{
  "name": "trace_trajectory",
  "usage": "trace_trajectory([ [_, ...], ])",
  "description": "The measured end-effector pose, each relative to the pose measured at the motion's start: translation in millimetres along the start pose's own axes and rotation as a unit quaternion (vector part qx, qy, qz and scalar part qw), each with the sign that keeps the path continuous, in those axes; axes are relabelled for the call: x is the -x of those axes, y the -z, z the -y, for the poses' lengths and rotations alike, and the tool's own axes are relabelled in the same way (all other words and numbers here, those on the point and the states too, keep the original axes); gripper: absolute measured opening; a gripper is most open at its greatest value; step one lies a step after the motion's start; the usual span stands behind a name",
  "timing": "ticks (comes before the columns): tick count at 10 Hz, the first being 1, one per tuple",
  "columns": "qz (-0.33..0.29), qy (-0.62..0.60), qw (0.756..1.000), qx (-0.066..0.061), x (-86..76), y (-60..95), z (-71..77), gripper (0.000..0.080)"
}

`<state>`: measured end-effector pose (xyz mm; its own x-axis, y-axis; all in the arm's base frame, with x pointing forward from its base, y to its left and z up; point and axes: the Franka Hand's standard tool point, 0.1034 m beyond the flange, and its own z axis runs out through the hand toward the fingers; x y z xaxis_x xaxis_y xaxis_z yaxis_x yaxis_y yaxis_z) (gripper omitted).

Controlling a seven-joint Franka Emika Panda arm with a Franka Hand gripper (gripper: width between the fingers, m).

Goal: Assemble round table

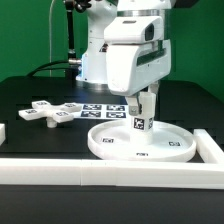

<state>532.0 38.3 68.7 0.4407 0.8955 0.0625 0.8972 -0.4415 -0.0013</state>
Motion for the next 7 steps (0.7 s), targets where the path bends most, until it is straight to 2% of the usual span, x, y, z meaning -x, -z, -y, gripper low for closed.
trace_trajectory([
  [1, 0.003, 0.057, 0.998, 0.012, -1.5, -0.3, -1.2, 0.0649],
  [5, 0.035, 0.246, 0.968, 0.025, -15.7, 0.3, 1.8, 0.0649],
  [7, 0.044, 0.31, 0.949, 0.026, -15.2, 0.2, 1.8, 0.0649],
])
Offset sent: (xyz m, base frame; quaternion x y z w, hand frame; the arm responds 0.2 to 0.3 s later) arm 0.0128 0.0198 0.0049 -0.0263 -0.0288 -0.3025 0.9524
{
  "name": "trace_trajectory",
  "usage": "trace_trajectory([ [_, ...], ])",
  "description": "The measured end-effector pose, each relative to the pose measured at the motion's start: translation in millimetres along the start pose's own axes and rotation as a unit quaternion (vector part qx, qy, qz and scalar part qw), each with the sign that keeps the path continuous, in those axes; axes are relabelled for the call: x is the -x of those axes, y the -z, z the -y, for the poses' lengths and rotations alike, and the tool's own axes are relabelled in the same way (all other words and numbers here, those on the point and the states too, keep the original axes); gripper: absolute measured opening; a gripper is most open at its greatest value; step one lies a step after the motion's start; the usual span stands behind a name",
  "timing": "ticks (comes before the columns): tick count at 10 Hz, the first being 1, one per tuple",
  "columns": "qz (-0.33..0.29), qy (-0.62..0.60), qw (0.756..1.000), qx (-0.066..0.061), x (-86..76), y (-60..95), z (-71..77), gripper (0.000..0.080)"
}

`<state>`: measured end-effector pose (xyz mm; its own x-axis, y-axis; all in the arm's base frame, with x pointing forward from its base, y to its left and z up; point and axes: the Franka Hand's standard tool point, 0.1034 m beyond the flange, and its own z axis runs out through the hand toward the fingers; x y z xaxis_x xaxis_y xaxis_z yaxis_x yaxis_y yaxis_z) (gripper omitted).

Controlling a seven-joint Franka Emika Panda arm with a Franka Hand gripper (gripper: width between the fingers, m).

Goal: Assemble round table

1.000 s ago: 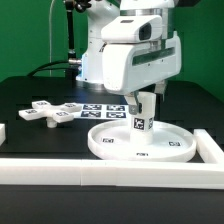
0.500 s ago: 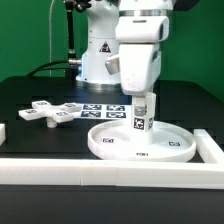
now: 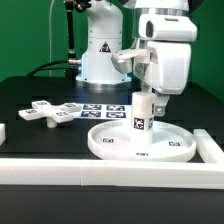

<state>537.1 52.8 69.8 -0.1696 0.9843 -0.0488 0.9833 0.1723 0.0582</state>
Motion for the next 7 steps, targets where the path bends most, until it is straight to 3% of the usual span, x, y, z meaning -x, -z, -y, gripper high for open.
trace_trajectory([
  [6, 0.009, 0.109, 0.994, -0.005, 9.1, -4.0, 4.2, 0.0649],
  [7, 0.008, 0.109, 0.994, -0.006, 9.4, -4.2, 4.4, 0.0526],
])
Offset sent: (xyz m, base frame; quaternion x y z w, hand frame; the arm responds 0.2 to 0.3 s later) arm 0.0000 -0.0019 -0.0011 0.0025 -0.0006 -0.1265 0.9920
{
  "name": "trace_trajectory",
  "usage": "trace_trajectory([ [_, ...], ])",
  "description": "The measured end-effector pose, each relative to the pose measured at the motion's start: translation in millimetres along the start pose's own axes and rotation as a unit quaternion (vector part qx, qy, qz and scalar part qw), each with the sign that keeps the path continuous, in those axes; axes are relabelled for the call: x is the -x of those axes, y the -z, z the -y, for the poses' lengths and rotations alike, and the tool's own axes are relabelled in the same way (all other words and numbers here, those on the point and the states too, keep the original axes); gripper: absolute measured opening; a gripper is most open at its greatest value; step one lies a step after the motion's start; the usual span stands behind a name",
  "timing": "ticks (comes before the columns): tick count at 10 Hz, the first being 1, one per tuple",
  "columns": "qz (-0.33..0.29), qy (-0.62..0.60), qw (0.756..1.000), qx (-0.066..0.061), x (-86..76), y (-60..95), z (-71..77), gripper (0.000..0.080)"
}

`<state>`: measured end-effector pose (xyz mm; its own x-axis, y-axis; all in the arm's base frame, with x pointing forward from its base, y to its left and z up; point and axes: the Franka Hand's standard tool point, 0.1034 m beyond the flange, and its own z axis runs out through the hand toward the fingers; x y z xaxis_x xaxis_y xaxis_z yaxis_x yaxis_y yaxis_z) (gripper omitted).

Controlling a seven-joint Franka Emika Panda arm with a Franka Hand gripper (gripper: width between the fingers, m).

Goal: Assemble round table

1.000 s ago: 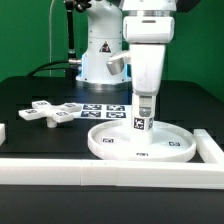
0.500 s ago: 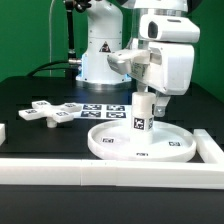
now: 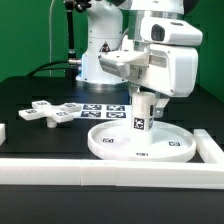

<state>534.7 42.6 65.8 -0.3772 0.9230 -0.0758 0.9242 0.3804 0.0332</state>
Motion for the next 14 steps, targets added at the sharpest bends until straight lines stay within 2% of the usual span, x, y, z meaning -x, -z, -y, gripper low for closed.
trace_trajectory([
  [1, 0.0, -0.001, 1.0, -0.001, 0.6, -0.2, 0.4, 0.0403],
  [6, 0.0, -0.014, 1.0, -0.001, 0.9, -0.6, 0.8, 0.0406],
  [7, -0.001, -0.073, 0.997, -0.003, 0.0, -0.5, 1.4, 0.0406],
  [8, 0.0, -0.143, 0.99, -0.009, -1.5, -0.5, 2.7, 0.0406],
  [9, 0.008, -0.24, 0.97, -0.036, -5.1, 0.3, 6.9, 0.0407],
  [10, 0.025, -0.303, 0.949, -0.079, -5.6, 2.0, 8.3, 0.0407],
  [11, 0.026, -0.334, 0.939, -0.075, -2.9, 2.8, 3.4, 0.0407],
  [14, 0.033, -0.418, 0.905, -0.075, -3.6, 1.7, 5.5, 0.0407],
])
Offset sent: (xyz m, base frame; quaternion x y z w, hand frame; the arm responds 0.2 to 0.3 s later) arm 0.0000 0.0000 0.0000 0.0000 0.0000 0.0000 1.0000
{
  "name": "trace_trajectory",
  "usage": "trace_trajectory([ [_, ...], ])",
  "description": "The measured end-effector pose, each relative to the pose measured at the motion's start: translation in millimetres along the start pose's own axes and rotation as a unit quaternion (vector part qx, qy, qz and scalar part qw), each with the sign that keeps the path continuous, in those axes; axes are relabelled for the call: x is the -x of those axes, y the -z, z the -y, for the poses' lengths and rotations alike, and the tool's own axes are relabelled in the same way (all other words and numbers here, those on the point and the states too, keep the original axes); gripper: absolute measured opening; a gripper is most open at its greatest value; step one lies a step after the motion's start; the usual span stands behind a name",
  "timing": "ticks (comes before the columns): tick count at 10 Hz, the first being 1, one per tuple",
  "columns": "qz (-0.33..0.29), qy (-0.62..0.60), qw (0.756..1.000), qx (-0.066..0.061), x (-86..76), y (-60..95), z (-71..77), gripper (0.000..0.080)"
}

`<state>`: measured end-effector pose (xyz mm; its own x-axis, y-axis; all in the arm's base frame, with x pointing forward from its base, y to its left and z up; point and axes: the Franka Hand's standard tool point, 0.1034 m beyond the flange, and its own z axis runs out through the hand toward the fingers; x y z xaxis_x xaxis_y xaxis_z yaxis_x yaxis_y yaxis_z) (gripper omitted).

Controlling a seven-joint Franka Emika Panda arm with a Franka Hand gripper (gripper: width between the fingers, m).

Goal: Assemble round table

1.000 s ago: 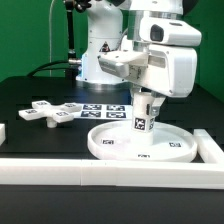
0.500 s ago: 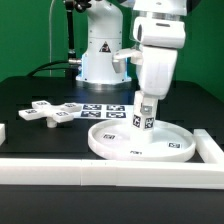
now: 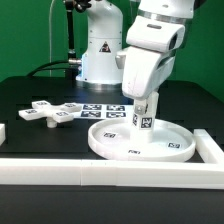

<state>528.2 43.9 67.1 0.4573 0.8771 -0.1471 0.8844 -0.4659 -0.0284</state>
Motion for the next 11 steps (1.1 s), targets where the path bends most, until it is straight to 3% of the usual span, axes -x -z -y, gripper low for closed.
trace_trajectory([
  [2, -0.001, -0.055, 0.998, -0.001, 0.1, -0.2, 0.1, 0.0409],
  [5, -0.031, -0.255, 0.966, -0.043, 5.9, -3.9, 2.5, 0.0409],
  [11, -0.02, -0.476, 0.877, -0.055, 4.1, -3.5, 4.0, 0.0409],
])
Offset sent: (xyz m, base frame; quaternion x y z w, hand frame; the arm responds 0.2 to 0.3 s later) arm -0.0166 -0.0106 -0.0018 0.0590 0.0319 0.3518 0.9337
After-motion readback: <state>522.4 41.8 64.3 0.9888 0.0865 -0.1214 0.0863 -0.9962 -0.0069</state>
